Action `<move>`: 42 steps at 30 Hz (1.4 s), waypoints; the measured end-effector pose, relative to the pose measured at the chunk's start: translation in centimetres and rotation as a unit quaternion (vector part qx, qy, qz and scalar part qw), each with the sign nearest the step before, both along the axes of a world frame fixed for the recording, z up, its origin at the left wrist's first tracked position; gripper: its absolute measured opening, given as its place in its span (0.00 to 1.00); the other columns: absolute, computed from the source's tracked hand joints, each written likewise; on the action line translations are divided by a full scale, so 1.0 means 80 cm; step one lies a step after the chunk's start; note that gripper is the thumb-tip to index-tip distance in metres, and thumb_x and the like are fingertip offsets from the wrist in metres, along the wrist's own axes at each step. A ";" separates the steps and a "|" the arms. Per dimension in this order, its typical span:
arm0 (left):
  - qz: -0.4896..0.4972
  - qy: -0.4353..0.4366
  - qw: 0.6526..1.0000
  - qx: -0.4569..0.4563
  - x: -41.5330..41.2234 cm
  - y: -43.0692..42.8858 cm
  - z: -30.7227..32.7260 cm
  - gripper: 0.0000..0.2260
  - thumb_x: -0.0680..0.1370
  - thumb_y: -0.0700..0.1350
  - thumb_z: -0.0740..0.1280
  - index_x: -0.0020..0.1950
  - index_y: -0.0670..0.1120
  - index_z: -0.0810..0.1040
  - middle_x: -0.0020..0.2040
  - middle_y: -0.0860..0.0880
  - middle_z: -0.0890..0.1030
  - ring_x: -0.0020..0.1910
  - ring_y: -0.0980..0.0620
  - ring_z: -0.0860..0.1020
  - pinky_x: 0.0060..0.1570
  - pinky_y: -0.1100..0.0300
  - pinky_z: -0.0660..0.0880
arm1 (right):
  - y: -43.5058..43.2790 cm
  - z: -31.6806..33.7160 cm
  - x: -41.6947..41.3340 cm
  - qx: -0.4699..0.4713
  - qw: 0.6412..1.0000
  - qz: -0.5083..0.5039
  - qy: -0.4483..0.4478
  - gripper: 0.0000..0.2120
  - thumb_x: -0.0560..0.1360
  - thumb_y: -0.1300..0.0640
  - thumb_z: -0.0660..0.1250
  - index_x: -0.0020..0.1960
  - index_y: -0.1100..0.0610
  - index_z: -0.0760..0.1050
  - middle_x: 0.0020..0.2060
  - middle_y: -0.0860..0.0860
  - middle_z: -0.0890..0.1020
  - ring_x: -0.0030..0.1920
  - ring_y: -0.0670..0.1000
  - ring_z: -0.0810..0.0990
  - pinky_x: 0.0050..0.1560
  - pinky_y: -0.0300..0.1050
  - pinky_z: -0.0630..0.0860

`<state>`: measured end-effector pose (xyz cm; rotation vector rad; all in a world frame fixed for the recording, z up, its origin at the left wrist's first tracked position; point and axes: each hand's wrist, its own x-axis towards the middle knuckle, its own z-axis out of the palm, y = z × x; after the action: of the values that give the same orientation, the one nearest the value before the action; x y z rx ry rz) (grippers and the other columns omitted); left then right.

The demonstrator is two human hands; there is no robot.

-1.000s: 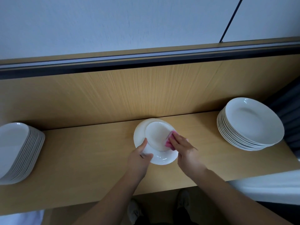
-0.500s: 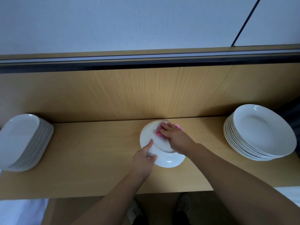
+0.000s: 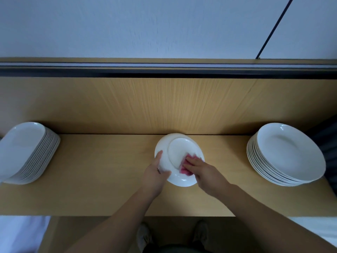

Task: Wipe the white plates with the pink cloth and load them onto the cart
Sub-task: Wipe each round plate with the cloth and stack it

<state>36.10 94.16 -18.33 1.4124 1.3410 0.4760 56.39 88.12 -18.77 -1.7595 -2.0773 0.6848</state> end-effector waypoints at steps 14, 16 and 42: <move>0.144 -0.159 0.972 -0.093 0.038 -0.020 0.062 0.14 0.77 0.39 0.68 0.61 0.47 0.73 0.53 0.49 0.82 0.53 0.50 0.81 0.53 0.51 0.79 | 0.015 0.066 0.048 0.037 0.998 -0.027 0.044 0.19 0.80 0.62 0.59 0.69 0.51 0.73 0.67 0.37 0.69 0.65 0.35 0.68 0.67 0.29 0.63; 0.136 -0.130 0.981 -0.051 0.037 -0.022 0.071 0.14 0.77 0.40 0.68 0.62 0.47 0.73 0.52 0.49 0.83 0.51 0.50 0.81 0.52 0.50 0.80 | 0.018 0.080 0.047 0.062 0.997 -0.014 0.044 0.23 0.76 0.71 0.60 0.67 0.54 0.75 0.65 0.37 0.68 0.61 0.32 0.68 0.64 0.23 0.60; 0.027 0.394 0.881 0.261 -0.231 -0.004 0.103 0.13 0.81 0.43 0.57 0.65 0.52 0.69 0.54 0.53 0.80 0.49 0.48 0.79 0.45 0.55 0.74 | 0.100 0.126 -0.161 0.171 0.973 0.143 0.060 0.25 0.70 0.80 0.59 0.61 0.62 0.79 0.60 0.51 0.79 0.60 0.42 0.72 0.61 0.19 0.57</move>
<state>17.59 93.81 -10.11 2.1608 1.9980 0.3088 43.53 96.14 -8.68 -1.2197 -2.2264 0.4563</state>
